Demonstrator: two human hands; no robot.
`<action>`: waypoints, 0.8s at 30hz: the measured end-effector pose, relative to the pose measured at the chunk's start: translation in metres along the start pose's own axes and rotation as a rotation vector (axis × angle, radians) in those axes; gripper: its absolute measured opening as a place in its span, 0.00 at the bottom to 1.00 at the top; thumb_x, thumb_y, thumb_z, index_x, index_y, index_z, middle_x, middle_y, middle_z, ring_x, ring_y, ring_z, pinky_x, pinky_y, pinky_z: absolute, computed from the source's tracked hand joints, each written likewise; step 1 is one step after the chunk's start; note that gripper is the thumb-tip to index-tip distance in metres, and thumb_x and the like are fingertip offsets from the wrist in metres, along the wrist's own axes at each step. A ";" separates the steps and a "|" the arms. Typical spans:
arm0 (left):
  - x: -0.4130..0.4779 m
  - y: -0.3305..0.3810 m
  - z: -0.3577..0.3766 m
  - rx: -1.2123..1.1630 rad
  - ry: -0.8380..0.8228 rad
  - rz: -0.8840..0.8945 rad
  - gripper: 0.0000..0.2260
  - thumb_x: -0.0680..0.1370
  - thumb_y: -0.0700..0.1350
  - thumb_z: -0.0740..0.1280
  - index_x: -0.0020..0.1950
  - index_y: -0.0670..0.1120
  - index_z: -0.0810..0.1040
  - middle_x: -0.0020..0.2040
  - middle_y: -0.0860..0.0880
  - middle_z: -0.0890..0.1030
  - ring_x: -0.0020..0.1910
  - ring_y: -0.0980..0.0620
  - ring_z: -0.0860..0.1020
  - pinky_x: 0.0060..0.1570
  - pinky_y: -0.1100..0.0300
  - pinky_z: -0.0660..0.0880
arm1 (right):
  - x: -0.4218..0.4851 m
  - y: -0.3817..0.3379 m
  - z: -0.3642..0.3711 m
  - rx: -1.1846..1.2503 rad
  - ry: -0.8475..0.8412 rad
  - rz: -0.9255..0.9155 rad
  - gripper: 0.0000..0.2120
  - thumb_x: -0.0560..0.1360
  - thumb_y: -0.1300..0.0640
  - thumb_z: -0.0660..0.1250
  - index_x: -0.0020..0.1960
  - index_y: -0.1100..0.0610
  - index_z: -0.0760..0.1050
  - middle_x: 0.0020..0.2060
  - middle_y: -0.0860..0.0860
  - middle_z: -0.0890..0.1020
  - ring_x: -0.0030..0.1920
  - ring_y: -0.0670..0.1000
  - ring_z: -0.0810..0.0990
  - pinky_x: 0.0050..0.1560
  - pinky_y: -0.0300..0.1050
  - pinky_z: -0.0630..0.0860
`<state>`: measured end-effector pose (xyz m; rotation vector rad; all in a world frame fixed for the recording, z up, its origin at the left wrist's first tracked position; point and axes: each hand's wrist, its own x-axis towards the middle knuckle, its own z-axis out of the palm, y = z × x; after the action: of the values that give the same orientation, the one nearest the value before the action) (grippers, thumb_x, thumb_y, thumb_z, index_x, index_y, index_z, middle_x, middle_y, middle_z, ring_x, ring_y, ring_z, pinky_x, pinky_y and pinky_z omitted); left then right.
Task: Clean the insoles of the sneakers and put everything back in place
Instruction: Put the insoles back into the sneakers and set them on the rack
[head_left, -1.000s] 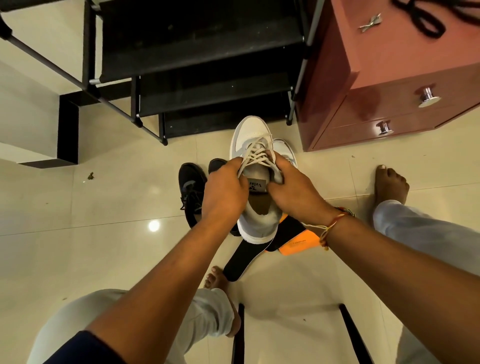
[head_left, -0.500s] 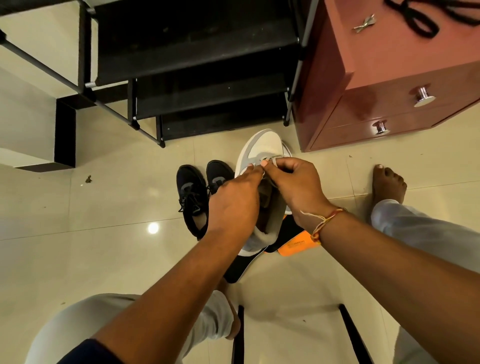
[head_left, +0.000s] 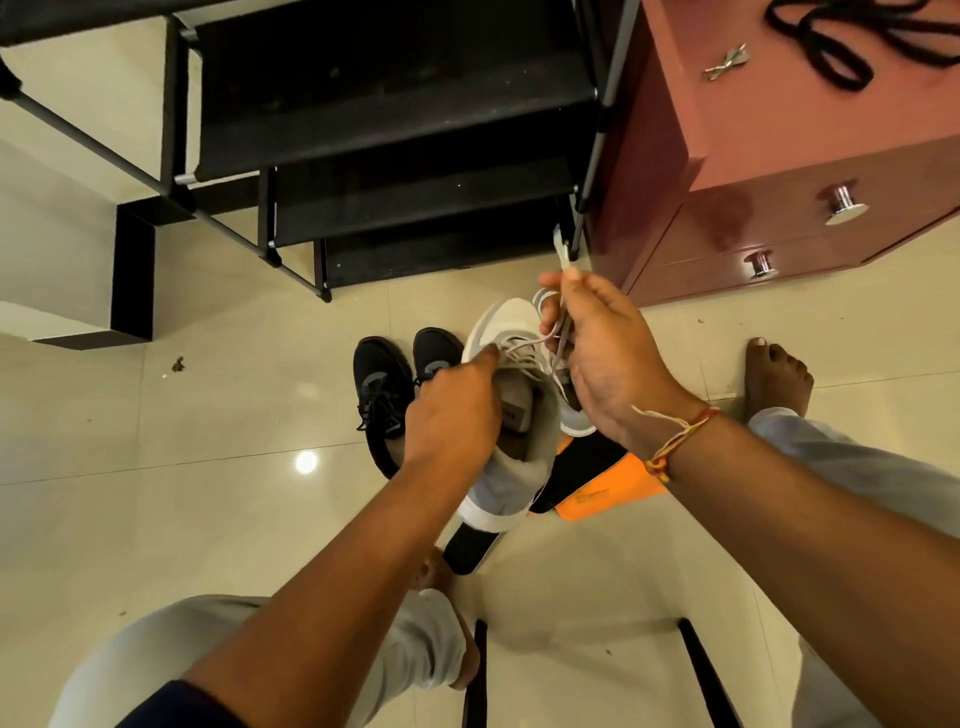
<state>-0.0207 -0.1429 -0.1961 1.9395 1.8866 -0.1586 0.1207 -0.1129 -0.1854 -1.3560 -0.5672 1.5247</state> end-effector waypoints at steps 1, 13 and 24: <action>0.004 -0.004 0.000 -0.051 0.005 -0.046 0.19 0.84 0.43 0.58 0.74 0.55 0.67 0.53 0.43 0.81 0.50 0.39 0.82 0.49 0.43 0.81 | 0.000 0.000 0.000 0.023 -0.043 -0.013 0.14 0.85 0.51 0.56 0.48 0.52 0.79 0.32 0.48 0.75 0.36 0.46 0.73 0.43 0.41 0.70; 0.010 -0.003 -0.008 -0.437 0.207 -0.109 0.19 0.84 0.43 0.60 0.76 0.52 0.71 0.63 0.46 0.81 0.59 0.47 0.81 0.62 0.50 0.78 | -0.017 0.014 -0.004 -1.563 -0.420 -0.464 0.11 0.76 0.54 0.64 0.53 0.47 0.83 0.44 0.52 0.83 0.47 0.57 0.80 0.43 0.44 0.69; 0.007 0.000 -0.003 -0.501 0.245 -0.160 0.19 0.84 0.41 0.60 0.75 0.49 0.71 0.61 0.45 0.82 0.55 0.48 0.81 0.59 0.58 0.77 | -0.012 0.012 -0.006 -1.590 -0.643 -0.528 0.22 0.73 0.47 0.50 0.48 0.48 0.83 0.39 0.51 0.78 0.47 0.56 0.80 0.44 0.44 0.70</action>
<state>-0.0212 -0.1355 -0.1961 1.5205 1.9906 0.4825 0.1204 -0.1299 -0.1910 -1.4406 -2.6607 0.8597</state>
